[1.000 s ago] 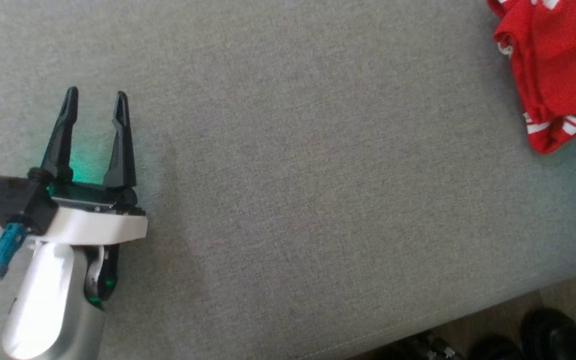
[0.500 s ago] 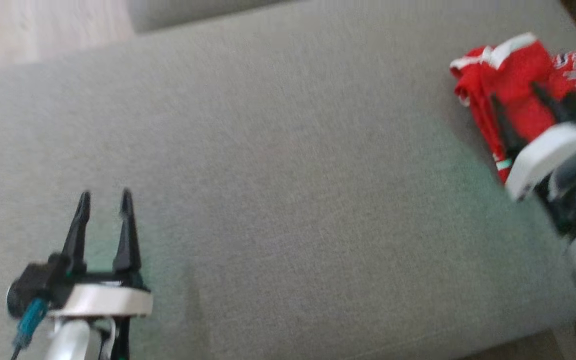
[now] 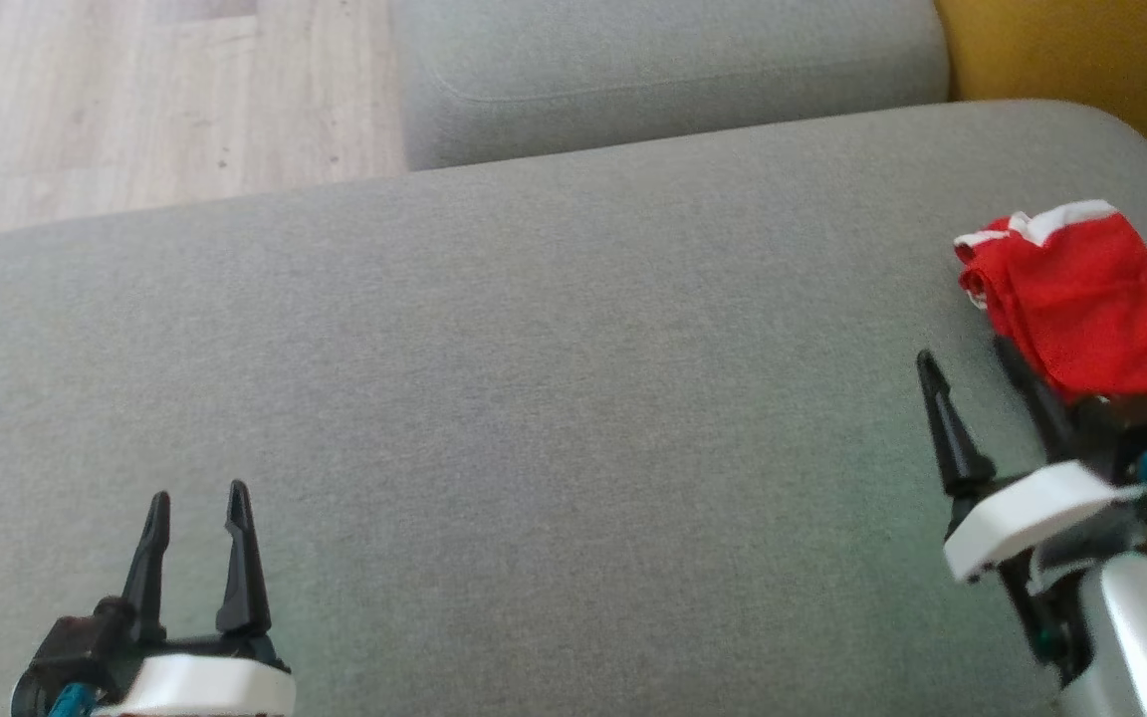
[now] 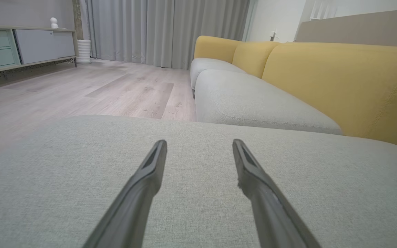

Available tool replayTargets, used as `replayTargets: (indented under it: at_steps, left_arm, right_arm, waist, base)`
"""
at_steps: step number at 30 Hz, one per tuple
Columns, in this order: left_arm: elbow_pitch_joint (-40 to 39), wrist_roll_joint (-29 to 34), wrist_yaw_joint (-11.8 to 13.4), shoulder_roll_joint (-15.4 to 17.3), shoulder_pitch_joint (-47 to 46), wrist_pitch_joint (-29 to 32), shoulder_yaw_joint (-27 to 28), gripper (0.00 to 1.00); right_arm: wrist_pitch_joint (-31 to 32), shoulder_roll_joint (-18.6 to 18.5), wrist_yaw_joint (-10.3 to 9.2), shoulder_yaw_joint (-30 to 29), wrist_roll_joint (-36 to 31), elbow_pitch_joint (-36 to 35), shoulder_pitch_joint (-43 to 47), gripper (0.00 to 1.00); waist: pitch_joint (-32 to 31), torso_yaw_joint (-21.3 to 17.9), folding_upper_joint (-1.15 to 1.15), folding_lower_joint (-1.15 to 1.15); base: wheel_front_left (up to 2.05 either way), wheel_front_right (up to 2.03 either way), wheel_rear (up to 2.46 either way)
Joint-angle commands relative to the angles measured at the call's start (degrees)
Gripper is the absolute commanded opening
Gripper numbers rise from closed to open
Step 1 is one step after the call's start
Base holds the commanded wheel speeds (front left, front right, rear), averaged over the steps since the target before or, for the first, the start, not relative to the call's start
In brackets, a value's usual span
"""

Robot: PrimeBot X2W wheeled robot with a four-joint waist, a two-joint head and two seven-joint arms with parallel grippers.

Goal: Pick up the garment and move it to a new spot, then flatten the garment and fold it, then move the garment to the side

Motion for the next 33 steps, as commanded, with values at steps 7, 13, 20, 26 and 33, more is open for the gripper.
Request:
replayTargets:
  at_steps: [7, 13, 20, 26, 33]
  left_arm:
    - [-0.78, 0.03, -0.99, 0.22, -1.92, -0.61, 3.23, 1.0]
    - [-0.41, 0.47, -1.39, -0.14, -2.03, -0.62, 3.39, 1.0]
    - [0.1, 0.35, -2.1, -0.11, -2.01, -0.62, 3.82, 1.0]
    - [0.37, 0.53, -2.48, -0.19, -2.12, -0.62, 4.04, 1.0]
    - [2.39, 0.13, -2.49, -0.76, 0.4, 0.04, 1.71, 0.0]
  right_arm:
    - [1.48, 2.28, 0.37, -0.54, -1.73, -5.37, 2.8, 1.0]
    - [1.9, 3.2, 0.37, -1.16, -1.84, -6.07, 3.87, 1.0]
    - [1.57, 4.3, 0.37, -1.64, -1.85, -6.56, 4.96, 1.0]
    - [1.65, 4.44, 0.37, -1.5, -1.91, -6.32, 4.99, 1.0]
    - [1.93, 4.67, -0.01, -2.2, -1.52, -3.95, 6.41, 0.0]
  waist:
    - [-0.67, 1.33, 0.0, 0.01]
    - [-1.09, 1.17, 0.0, 0.01]
    - [-1.26, 0.68, 0.0, 0.01]
    - [-1.38, 0.48, 0.0, 0.01]
    - [-1.37, 0.57, 0.0, 0.01]
  base:
    - [0.0, 0.0, 0.0]
    - [0.0, 0.0, 0.0]
    - [0.0, 0.0, 0.0]
    - [0.0, 0.0, 0.0]
    - [0.0, 0.0, 0.0]
